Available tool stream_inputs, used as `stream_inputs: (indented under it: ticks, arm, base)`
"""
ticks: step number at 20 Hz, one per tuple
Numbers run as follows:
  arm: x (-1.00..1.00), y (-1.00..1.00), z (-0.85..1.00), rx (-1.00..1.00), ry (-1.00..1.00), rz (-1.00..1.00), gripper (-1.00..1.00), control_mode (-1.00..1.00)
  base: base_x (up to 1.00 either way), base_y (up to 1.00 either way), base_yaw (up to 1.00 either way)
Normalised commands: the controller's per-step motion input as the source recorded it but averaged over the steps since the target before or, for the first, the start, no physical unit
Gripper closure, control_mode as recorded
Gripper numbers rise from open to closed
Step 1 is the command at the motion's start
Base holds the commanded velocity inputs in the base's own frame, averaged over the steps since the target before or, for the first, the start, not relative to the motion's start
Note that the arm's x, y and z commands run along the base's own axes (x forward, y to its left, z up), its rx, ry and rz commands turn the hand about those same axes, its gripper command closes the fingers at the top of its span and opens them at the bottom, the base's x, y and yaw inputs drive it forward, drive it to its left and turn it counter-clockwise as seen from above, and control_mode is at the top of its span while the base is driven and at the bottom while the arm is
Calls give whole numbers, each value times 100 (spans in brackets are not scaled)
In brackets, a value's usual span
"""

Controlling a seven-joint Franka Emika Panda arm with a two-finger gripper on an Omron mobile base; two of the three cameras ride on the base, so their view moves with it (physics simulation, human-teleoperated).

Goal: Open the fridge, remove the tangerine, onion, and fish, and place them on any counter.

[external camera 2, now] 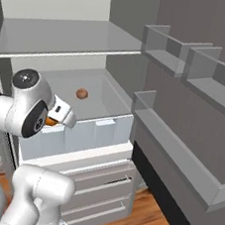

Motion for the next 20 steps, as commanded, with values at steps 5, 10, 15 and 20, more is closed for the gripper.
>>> stream_inputs:
  ticks: [5, 10, 15, 20]
  arm:
    - [0, 0, 0, 0, 0, 0, 100, 100]
    - [0, 0, 0, 0, 0, 0, 100, 100]
    - [0, 0, 0, 0, 0, 0, 100, 100]
    - [0, 0, 0, 0, 0, 0, 100, 100]
  base:
    - [-100, 0, -19]
    - [-61, 3, -80]
    - [-31, 0, -91]
    - [-32, -3, -85]
